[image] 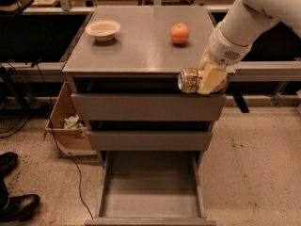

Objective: Place orange can into bottom drawer

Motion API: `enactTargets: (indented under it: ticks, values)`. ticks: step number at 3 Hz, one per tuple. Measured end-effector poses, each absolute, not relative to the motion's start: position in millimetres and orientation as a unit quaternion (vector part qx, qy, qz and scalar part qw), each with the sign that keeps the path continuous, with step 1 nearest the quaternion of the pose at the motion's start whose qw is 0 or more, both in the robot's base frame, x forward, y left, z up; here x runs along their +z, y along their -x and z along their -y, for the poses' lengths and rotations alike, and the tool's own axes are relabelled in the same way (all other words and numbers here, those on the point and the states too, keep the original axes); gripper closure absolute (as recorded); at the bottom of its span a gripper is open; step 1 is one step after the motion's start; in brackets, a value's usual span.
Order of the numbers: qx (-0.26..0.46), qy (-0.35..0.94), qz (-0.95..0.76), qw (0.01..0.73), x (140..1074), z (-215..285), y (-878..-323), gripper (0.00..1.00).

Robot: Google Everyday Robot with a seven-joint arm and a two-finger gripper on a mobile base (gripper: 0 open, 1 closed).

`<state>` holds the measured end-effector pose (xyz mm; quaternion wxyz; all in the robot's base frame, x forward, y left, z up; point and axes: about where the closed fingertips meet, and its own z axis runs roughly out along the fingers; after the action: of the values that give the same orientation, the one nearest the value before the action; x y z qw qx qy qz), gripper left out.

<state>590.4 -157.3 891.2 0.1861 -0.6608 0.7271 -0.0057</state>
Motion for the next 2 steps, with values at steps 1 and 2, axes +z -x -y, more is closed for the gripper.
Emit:
enactTargets:
  ticks: [1,2]
  values:
    - [-0.006,0.661,-0.727,0.186,891,157,-590,1.00]
    - [0.004,0.663,-0.728,0.174,870,151,-586,1.00]
